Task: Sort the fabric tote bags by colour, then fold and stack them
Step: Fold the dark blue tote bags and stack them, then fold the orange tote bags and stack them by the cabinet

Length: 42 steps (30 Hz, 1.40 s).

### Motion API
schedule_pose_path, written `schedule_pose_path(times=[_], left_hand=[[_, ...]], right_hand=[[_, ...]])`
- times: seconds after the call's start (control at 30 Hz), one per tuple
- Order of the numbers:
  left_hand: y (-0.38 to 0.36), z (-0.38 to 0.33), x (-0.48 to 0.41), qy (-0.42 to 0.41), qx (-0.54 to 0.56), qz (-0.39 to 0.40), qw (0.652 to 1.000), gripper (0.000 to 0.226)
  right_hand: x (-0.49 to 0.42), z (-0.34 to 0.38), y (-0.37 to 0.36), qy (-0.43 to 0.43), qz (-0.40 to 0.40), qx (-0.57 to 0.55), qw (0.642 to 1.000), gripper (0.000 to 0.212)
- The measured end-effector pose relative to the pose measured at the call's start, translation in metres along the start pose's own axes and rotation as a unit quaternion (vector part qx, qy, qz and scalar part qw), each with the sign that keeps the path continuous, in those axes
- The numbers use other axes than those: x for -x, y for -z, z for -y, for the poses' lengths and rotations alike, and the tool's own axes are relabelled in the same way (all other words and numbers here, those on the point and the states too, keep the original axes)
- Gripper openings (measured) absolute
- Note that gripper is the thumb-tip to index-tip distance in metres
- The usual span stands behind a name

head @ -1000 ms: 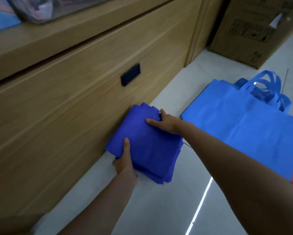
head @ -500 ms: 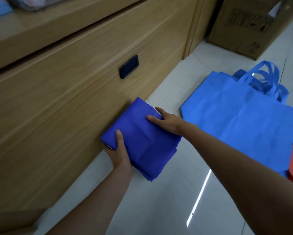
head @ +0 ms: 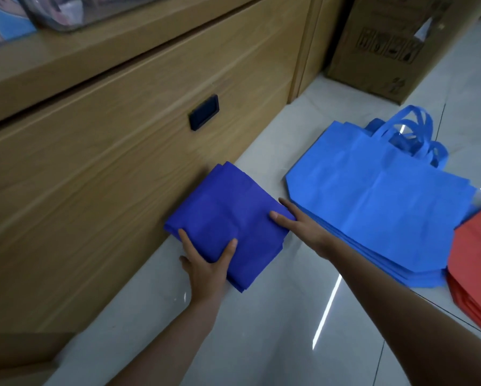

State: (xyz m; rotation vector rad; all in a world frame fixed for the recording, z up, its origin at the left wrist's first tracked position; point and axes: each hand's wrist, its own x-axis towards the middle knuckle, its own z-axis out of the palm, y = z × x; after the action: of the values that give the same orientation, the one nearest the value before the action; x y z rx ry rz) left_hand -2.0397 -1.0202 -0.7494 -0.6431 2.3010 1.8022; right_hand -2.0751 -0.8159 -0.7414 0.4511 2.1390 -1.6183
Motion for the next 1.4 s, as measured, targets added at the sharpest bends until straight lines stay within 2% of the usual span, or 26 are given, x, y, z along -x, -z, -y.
schedule_pose_path(times=[0.13,0.3,0.4,0.53,0.63,0.73,0.8,0.87,0.93,1.03,1.1,1.17,1.23,1.27,1.3,1.33,1.4], left_hand=[[-0.007,-0.002,-0.010,0.001,0.041,0.029,0.999,0.110],[-0.021,-0.001,-0.006,0.011,0.017,-0.018,1.000,0.105],[-0.021,-0.002,-0.005,0.011,-0.020,-0.033,0.999,0.108],[-0.024,-0.018,0.002,-0.002,-0.173,-0.072,0.982,0.114],[-0.023,-0.035,0.015,-0.099,-0.262,-0.113,0.953,0.105],[-0.029,-0.056,0.025,-0.238,-0.300,-0.152,0.911,0.076],[-0.042,-0.073,0.031,-0.314,-0.308,-0.144,0.886,0.058],[-0.062,-0.085,0.038,-0.368,-0.326,-0.081,0.867,0.041],[-0.090,-0.087,0.043,-0.413,-0.341,0.025,0.844,0.028],[-0.131,-0.075,0.049,-0.442,-0.360,0.186,0.800,0.028],[-0.153,-0.064,0.056,-0.433,-0.371,0.250,0.783,0.033],[-0.173,-0.053,0.062,-0.434,-0.376,0.299,0.762,0.038],[-0.191,-0.041,0.070,-0.428,-0.390,0.345,0.738,0.042],[-0.200,-0.035,0.073,-0.418,-0.401,0.367,0.728,0.044],[-0.209,-0.030,0.076,-0.414,-0.412,0.387,0.714,0.047],[-0.219,-0.024,0.079,-0.419,-0.428,0.404,0.691,0.051],[-0.240,-0.014,0.083,-0.455,-0.464,0.420,0.633,0.056]], right_hand=[[-0.011,-0.009,-0.009,-0.009,-0.037,-0.071,0.997,0.056],[-0.015,-0.015,-0.017,0.013,-0.059,-0.091,0.994,0.043],[-0.018,-0.017,-0.018,0.020,-0.093,-0.094,0.991,0.056],[-0.002,-0.016,-0.012,0.029,-0.180,-0.128,0.975,0.079],[0.023,-0.018,-0.001,0.056,-0.240,-0.128,0.961,0.075],[0.051,-0.029,0.017,0.070,-0.271,-0.107,0.954,0.068],[0.067,-0.042,0.032,0.071,-0.303,-0.090,0.946,0.063],[0.080,-0.057,0.048,0.061,-0.348,-0.019,0.935,0.058],[0.087,-0.078,0.066,0.033,-0.382,0.108,0.917,0.055],[0.089,-0.117,0.095,-0.026,-0.434,0.247,0.866,0.051],[0.094,-0.142,0.113,-0.106,-0.525,0.200,0.821,0.053],[0.098,-0.164,0.130,-0.208,-0.587,0.053,0.780,0.058],[0.102,-0.181,0.142,-0.230,-0.602,-0.090,0.760,0.057],[0.106,-0.187,0.145,-0.219,-0.605,-0.112,0.757,0.053],[0.110,-0.191,0.148,-0.213,-0.611,-0.088,0.757,0.050],[0.116,-0.193,0.150,-0.217,-0.621,-0.013,0.753,0.047],[0.131,-0.205,0.159,-0.199,-0.623,0.214,0.726,0.052]])
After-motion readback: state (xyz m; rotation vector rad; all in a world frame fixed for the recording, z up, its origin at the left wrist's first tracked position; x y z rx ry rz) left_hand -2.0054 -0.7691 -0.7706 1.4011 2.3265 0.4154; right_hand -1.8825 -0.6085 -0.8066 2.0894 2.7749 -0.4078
